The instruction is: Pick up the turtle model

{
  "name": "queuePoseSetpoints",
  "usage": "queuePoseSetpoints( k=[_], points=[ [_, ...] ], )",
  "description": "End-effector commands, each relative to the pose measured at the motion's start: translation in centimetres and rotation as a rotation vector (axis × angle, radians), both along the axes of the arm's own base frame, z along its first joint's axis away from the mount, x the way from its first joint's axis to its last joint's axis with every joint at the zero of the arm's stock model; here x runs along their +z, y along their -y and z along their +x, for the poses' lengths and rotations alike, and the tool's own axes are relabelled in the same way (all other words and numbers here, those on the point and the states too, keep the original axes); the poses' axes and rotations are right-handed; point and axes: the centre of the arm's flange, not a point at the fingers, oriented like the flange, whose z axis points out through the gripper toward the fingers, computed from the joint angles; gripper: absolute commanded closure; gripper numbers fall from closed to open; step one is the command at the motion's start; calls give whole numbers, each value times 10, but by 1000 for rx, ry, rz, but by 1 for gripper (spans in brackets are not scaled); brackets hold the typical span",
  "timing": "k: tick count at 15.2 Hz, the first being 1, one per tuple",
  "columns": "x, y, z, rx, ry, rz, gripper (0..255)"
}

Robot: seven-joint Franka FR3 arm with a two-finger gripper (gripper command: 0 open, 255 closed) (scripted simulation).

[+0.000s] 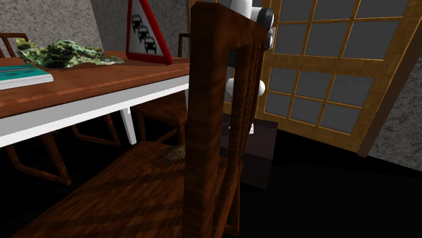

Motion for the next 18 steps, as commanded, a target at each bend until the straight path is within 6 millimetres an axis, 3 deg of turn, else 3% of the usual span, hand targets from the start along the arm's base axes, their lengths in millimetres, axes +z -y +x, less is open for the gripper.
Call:
queuePoseSetpoints(
  k=[1, 10, 18],
  points=[
    [0, 0, 0, 0, 0, 0, 0],
    [-55, -21, 101, -215, 49, -25, 0],
    [-100, -20, 194, -407, 93, -47, 0]
  ],
)
